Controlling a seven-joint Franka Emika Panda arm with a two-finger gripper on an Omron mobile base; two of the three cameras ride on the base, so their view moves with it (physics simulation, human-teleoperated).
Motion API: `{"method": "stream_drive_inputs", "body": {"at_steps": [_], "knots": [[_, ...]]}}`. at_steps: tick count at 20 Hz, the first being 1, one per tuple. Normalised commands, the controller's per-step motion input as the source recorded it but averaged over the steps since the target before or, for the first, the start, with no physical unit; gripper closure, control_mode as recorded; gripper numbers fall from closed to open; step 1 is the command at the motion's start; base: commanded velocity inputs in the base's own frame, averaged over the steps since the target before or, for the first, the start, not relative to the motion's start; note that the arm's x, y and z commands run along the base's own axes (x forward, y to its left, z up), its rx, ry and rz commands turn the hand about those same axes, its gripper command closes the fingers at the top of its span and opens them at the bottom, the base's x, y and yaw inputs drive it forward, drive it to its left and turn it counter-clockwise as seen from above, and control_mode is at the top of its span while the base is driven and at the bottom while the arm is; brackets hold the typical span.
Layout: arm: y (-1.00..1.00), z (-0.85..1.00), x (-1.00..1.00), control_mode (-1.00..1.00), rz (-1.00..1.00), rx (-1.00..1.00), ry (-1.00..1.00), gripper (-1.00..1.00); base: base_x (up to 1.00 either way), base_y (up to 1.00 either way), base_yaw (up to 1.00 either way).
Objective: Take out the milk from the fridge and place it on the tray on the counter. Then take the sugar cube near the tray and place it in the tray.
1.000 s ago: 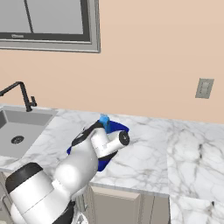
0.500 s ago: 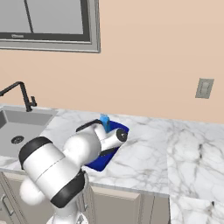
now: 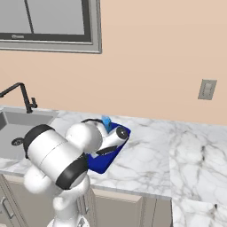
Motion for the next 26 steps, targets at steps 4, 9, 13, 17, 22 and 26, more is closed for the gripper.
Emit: {"method": "stream_drive_inputs", "body": {"at_steps": [4, 9, 13, 17, 22, 26], "knots": [[-0.15, 0.08, -0.25, -1.00, 0.00, 0.00, -0.06, -1.00, 0.00, 0.00, 0.00], [-0.02, 0.23, -0.12, -1.00, 0.00, 0.00, -0.08, -1.00, 0.00, 0.00, 0.00], [0.00, 0.60, -0.14, -1.00, 0.00, 0.00, -0.03, -1.00, 0.00, 0.00, 0.00], [0.00, 0.99, -0.24, -1.00, 0.00, 0.00, 0.00, -1.00, 0.00, 0.00, 0.00], [0.07, 1.00, -0.55, -1.00, 0.00, 0.00, 0.00, -1.00, 0.00, 0.00, 0.00], [0.24, 1.00, -0.59, -1.00, -0.01, 0.00, -0.03, -1.00, 0.00, 0.00, 0.00]]}}
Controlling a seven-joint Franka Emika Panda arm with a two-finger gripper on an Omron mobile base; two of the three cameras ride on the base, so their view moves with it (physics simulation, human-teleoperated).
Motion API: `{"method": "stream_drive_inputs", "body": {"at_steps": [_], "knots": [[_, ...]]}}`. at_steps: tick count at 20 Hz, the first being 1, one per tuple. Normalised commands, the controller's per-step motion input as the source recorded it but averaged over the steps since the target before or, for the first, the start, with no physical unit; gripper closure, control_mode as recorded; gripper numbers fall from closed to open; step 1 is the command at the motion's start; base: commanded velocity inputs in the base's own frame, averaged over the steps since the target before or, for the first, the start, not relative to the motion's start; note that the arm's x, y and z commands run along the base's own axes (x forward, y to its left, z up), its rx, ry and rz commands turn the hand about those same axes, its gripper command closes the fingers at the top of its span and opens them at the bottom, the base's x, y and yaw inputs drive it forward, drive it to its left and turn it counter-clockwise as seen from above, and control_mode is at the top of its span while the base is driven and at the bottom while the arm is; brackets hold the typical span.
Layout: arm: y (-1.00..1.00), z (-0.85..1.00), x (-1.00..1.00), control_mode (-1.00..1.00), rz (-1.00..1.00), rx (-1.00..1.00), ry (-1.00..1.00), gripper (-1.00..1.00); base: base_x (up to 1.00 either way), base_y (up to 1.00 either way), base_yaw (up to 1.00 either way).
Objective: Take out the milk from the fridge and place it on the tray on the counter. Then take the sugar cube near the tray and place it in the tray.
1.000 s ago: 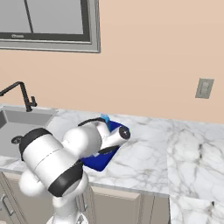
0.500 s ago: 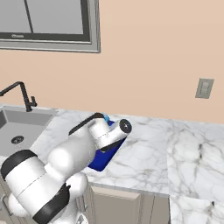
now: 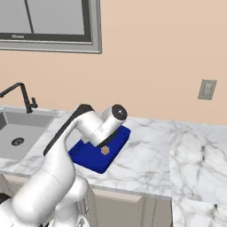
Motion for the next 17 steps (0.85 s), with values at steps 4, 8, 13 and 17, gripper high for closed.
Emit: {"method": "stream_drive_inputs", "body": {"at_steps": [4, 8, 13, 17], "knots": [[0.49, 1.00, -0.68, -1.00, -0.06, 0.00, -0.18, -1.00, 0.00, 0.00, 0.00], [0.61, 1.00, -0.89, -1.00, -0.07, 0.00, -0.23, -1.00, 0.00, 0.00, 0.00], [0.55, 1.00, -1.00, -1.00, -0.06, 0.00, -0.25, -1.00, 0.00, 0.00, 0.00], [0.31, 1.00, -0.99, -1.00, -0.03, 0.00, -0.23, -1.00, 0.00, 0.00, 0.00]]}}
